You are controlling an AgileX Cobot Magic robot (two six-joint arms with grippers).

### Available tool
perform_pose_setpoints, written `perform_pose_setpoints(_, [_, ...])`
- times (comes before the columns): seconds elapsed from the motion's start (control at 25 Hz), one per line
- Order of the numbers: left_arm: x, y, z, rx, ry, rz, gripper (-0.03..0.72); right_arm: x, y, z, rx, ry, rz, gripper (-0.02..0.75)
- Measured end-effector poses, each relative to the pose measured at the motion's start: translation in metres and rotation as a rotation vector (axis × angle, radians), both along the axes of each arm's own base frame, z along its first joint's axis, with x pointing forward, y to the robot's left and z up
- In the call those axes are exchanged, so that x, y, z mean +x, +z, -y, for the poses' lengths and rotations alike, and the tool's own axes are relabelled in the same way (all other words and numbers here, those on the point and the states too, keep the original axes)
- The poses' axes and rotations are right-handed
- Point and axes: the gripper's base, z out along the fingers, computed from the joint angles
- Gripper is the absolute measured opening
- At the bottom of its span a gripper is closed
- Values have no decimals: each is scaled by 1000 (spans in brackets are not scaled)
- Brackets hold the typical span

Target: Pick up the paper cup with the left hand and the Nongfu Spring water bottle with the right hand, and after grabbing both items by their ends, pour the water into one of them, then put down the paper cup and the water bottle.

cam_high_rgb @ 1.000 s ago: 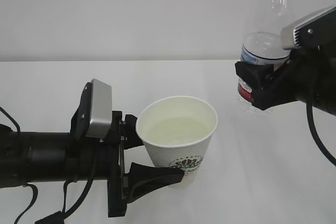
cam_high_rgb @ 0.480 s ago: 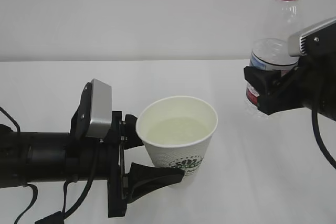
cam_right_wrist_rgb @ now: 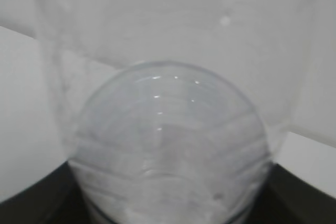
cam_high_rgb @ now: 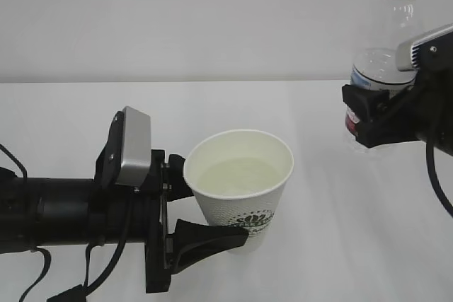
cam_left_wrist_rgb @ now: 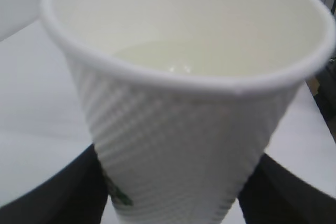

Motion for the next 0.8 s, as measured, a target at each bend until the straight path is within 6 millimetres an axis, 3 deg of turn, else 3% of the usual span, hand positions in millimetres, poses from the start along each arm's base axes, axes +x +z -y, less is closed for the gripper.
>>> perform_pose_setpoints(0.56, [0, 0, 0, 0, 0, 0, 516, 10, 1, 43, 18, -188, 6, 503])
perform_pose_setpoints(0.8, [0, 0, 0, 0, 0, 0, 516, 11, 3, 51, 35, -229, 25, 503])
